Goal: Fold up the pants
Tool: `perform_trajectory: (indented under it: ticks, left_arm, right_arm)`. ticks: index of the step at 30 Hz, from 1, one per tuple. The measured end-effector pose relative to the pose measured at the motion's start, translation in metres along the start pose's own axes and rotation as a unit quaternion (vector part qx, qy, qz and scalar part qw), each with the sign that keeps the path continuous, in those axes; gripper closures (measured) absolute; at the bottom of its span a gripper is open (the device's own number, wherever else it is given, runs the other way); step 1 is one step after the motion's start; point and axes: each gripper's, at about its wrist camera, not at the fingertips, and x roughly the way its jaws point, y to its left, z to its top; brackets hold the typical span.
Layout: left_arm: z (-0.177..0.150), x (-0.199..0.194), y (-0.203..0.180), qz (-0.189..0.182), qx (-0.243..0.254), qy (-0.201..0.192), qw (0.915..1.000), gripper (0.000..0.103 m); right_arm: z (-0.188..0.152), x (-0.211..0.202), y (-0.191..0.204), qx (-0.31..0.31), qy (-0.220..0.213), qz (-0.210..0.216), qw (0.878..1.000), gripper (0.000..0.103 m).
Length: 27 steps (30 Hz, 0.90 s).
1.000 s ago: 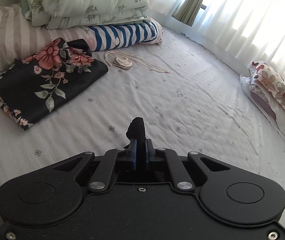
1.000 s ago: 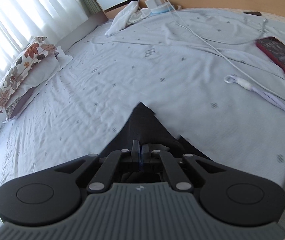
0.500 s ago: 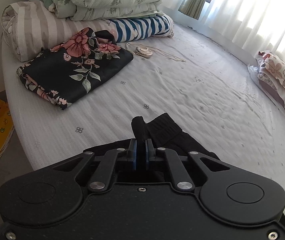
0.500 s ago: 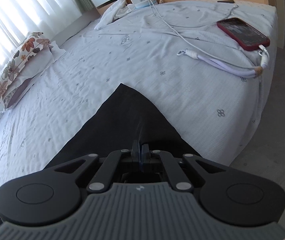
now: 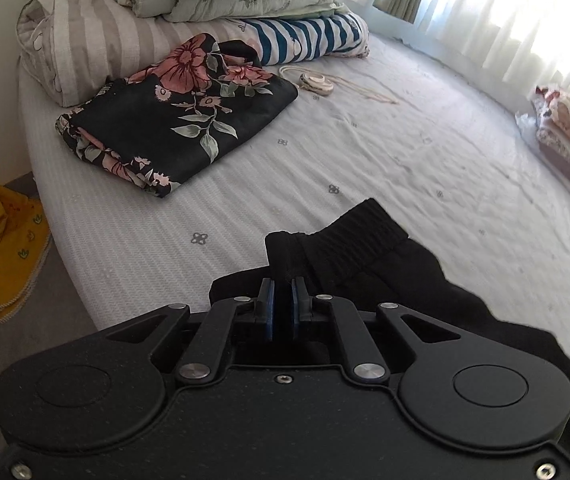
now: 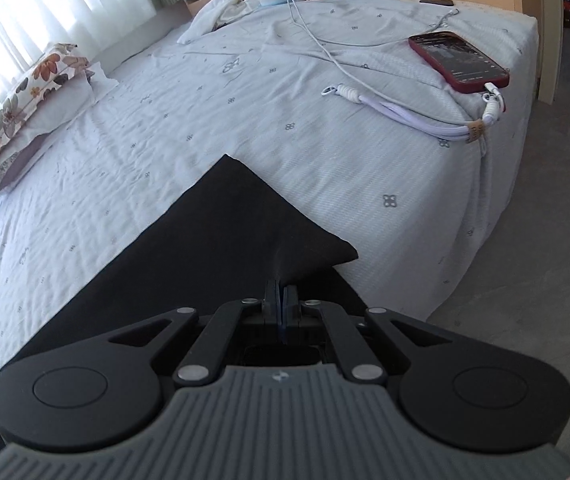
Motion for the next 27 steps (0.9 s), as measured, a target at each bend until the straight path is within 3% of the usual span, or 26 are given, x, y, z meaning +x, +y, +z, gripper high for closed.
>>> perform_trajectory:
  ticks: [7,10,14,17,24,27]
  left_arm:
    - [-0.007,-0.005,-0.016,0.045,0.056,-0.022,0.9972,0.087]
    - [-0.004,-0.022,-0.022,0.047,0.069,-0.046,0.9954,0.070]
    - [-0.005,-0.051,-0.045,0.007,0.096,-0.081,0.9921,0.059]
    - [-0.014,-0.072,-0.076,-0.030,0.133,-0.103,0.9854,0.054]
    - [-0.070,-0.114,-0.159,-0.141,0.207,-0.128,0.9597,0.043]
    - [-0.110,-0.118,-0.190,-0.165,0.240,-0.139,0.9466,0.039]
  right_arm:
    - [-0.007,-0.008,-0.009,-0.016,0.014,-0.002,1.000,0.092]
    - [-0.003,-0.032,-0.009,-0.035,-0.008,-0.001,0.999,0.085]
    - [0.005,-0.068,-0.005,-0.041,-0.036,0.041,0.998,0.082]
    - [0.003,-0.088,0.010,-0.063,-0.059,0.070,0.994,0.068]
    - [-0.028,-0.098,0.074,-0.154,-0.101,0.117,0.976,0.042]
    - [-0.051,-0.090,0.102,-0.178,-0.120,0.141,0.966,0.040]
